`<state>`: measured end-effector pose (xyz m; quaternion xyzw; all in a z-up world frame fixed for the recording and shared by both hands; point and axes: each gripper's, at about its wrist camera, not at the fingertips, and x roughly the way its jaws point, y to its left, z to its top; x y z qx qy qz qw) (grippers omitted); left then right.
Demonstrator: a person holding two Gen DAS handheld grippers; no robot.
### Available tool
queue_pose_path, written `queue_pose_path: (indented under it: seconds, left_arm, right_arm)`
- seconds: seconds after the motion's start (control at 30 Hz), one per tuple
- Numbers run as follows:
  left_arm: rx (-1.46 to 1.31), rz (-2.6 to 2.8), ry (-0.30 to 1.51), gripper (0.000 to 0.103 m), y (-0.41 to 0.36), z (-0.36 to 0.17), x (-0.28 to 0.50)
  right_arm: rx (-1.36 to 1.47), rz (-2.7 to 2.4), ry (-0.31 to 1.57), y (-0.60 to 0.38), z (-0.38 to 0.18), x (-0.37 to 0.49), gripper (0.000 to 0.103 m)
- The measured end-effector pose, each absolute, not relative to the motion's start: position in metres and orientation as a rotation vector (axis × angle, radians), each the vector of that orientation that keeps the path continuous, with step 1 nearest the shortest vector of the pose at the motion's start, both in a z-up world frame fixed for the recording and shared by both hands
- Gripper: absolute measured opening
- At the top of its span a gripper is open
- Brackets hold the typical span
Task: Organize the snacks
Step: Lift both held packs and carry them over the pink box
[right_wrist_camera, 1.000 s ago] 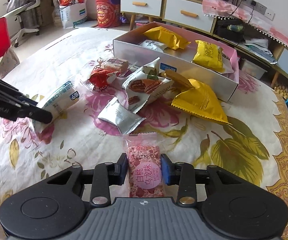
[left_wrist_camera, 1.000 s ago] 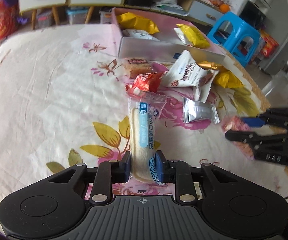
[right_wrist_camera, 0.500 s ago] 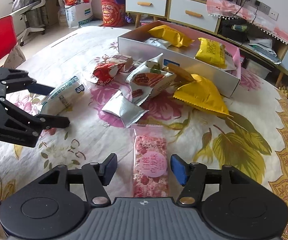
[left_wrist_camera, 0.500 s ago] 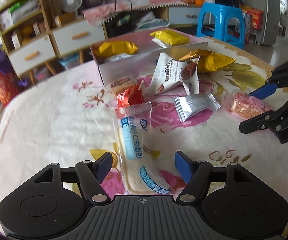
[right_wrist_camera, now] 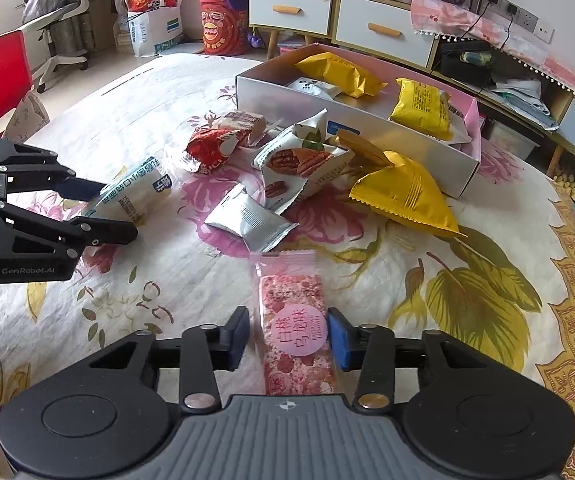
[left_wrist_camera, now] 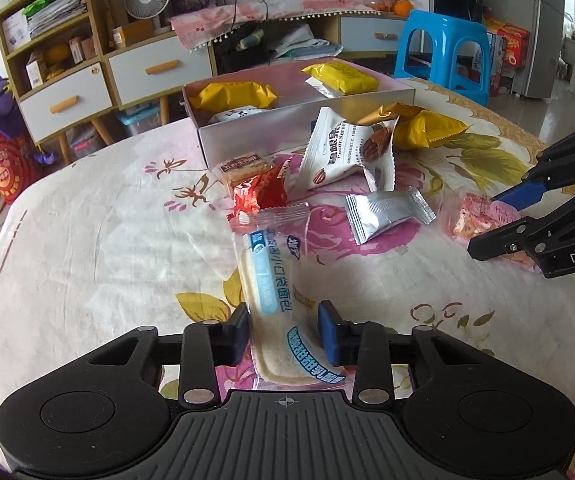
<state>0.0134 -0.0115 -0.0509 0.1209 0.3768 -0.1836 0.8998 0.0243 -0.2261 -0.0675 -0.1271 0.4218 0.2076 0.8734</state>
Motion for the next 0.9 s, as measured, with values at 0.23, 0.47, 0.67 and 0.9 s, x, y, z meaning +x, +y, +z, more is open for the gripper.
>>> queue_pose_path:
  seconds: [0.23,0.47,0.67,0.9]
  left_arm:
    - [0.241,-0.395,0.770,0.018,-0.012,-0.043,0.012]
    - [0.206,-0.388,0.756,0.017,-0.008,-0.035,0.010]
    - [0.171,-0.393,0.722,0.017,-0.006,-0.021,0.009]
    - [0.126,-0.392,0.690,0.017,-0.003,-0.002,0.019]
  right_arm:
    - [-0.247,0.433,0.861,-0.227,-0.062,0.024,0.024]
    - [-0.205,0.433,0.826,-0.229,-0.051,0.023,0.024]
    - [-0.178,0.442,0.791,-0.230,-0.041,0.023,0.024]
    - [-0.084,0.455,0.741,-0.238,-0.018,0.029,0.024]
